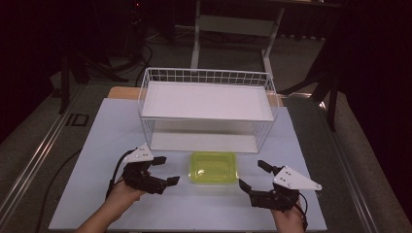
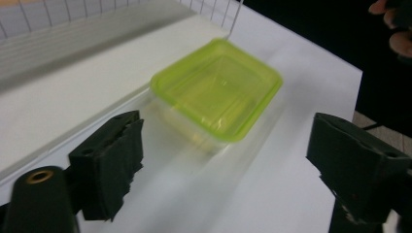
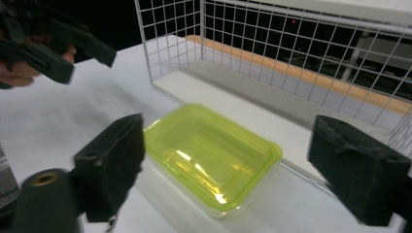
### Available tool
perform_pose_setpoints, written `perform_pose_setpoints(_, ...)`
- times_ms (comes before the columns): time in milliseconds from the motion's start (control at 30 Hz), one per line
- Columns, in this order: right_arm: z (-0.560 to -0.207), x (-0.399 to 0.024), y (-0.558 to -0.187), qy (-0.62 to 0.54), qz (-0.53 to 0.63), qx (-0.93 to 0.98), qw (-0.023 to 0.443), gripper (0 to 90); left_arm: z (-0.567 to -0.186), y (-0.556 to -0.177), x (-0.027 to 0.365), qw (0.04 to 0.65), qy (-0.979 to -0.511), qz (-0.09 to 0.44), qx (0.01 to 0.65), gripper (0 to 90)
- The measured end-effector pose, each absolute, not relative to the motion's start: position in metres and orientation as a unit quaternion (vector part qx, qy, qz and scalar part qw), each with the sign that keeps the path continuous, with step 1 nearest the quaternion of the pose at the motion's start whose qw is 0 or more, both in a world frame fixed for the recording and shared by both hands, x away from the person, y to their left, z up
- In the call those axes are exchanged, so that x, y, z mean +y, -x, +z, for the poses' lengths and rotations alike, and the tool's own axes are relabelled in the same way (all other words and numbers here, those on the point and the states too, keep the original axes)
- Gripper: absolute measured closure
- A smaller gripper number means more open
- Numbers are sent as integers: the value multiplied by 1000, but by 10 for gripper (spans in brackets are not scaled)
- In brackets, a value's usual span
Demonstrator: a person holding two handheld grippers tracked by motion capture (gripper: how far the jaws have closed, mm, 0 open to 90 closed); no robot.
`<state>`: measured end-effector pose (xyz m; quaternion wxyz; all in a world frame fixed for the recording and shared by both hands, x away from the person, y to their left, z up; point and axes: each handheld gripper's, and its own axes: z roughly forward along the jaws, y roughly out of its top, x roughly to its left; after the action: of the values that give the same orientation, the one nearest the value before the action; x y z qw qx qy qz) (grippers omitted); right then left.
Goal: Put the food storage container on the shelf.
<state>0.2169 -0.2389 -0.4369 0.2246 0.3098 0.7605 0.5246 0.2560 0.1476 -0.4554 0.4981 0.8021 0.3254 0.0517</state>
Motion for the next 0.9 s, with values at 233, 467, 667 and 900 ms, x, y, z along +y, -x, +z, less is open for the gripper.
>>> perform_pose_setpoints(233, -433, -242, -231, -313, 527, 776, 150, 144, -447, -258, 125, 499, -804, 57, 317, 74)
perform_pose_setpoints(467, -431, -237, -252, -340, 503, 781, 145, 127, -448, -276, 105, 496, -800, 43, 334, 74)
perform_pose_setpoints(667, -451, -225, -282, -387, 456, 794, 112, 137, -461, -295, 92, 487, -792, 23, 368, 75)
perform_pose_setpoints(900, -473, -217, -305, -437, 427, 787, 79, 117, -479, -309, 91, 475, -776, -2, 414, 76)
